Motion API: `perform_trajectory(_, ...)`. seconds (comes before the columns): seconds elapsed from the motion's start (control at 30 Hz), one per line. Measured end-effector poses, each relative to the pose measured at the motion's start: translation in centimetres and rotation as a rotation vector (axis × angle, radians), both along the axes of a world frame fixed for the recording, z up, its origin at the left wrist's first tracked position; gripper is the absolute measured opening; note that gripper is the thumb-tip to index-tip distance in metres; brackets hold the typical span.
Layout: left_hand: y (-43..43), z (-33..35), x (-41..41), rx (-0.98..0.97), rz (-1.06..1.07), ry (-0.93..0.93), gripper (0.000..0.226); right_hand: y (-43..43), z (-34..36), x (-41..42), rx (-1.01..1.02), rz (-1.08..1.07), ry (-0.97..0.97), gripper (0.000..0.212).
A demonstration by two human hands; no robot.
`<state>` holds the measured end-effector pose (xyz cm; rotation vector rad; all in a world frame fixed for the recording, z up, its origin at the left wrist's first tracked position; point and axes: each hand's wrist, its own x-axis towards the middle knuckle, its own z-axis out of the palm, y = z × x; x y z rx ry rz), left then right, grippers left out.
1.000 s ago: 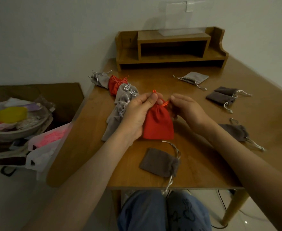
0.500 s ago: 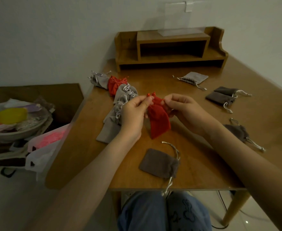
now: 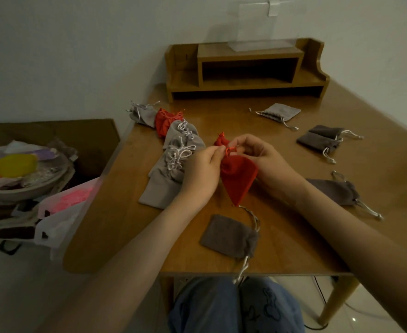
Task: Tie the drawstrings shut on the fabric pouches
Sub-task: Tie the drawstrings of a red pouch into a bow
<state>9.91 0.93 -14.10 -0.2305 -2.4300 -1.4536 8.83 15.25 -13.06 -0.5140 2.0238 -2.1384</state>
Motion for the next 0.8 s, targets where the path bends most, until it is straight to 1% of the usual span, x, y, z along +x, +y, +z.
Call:
perform_trajectory(0.2,0.01,0.18,0.24,-0.032,-0.01,0.06,0.022,-0.07,-0.3,-0.31,-0.006,-0.075,-0.016,0.016)
perform_trajectory(0.37,0.19,0.43,0.59,-0.077,-0.051,0.11,0.02,-0.21,-0.3,-0.13,0.034,-0.146,0.016,0.01)
perform_trajectory(0.5,0.25,0.65,0.69,-0.107,-0.108,0.123,0.019,-0.24,-0.24,0.09,0.062,-0.216,0.081,0.011)
perform_trajectory(0.6,0.23,0.55,0.63,-0.123,-0.11,0.126,0.018,-0.21,-0.31,0.24,0.098,-0.22,0.158,0.012)
perform_trajectory(0.67,0.22,0.53,0.7,-0.105,-0.09,0.115,0.018,-0.24,-0.19,0.46,0.127,-0.2,0.224,0.011)
perform_trajectory(0.8,0.1,0.5,0.49,-0.006,-0.018,0.074,0.022,-0.22,0.07,0.59,0.231,-0.182,0.36,0.02)
